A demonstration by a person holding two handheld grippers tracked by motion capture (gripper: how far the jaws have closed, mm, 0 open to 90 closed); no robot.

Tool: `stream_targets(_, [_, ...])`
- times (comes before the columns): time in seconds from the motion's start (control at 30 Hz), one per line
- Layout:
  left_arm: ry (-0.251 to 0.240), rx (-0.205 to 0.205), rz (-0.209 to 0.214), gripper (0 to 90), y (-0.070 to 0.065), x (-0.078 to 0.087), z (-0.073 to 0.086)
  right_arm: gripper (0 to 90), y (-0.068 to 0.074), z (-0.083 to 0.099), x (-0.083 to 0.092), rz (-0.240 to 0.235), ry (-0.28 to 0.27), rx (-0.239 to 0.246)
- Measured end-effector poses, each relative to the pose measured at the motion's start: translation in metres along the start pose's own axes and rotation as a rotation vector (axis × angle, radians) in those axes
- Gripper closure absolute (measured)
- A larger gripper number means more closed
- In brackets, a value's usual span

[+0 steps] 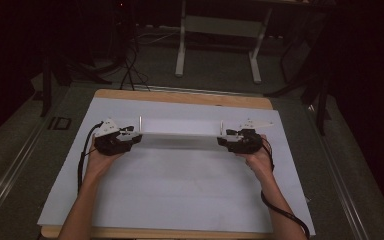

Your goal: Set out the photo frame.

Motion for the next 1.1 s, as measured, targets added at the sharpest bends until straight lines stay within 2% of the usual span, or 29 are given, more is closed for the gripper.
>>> stream_targets(0.3, [-0.004, -0.006, -0.012, 44.7, 0.000, -0.004, -0.006, 40.6, -0.005, -0.004, -0.001, -0.031, 0.011, -0.026])
stream_targets(0.43, [-0.017, 0.009, -0.013, 48.3, 0.002, -0.005, -0.009, 41.6, -0.008, -0.008, -0.001, -0.033, -0.001, -0.036])
stream_targets(0.63, [-0.034, 0.030, -0.020, 48.7, 0.004, -0.007, -0.012, 43.3, -0.010, -0.008, -0.004, 0.024, -0.026, -0.023])
stream_targets(0.93, [-0.051, 0.045, -0.033, 47.4, 0.004, -0.011, -0.013, 44.6, -0.010, -0.002, -0.010, 0.064, -0.093, -0.035])
stream_targets(1.07, [-0.067, 0.063, -0.047, 47.3, 0.005, -0.013, -0.014, 44.7, -0.009, -0.001, -0.012, 0.101, -0.124, -0.031])
stream_targets(1.1, [-0.067, 0.065, -0.049, 47.3, 0.006, -0.013, -0.014, 45.0, -0.008, -0.001, -0.014, 0.125, -0.134, -0.026])
Point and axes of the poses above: each handheld gripper's, and its own axes: x roughly backward along the jaws, z roughly out of its underside, y roughly to its left, the point moved 4 cm from there along -x, roughly forward along the jaws, and after that the axes turned 10 degrees about y, right-handed, at the moved point
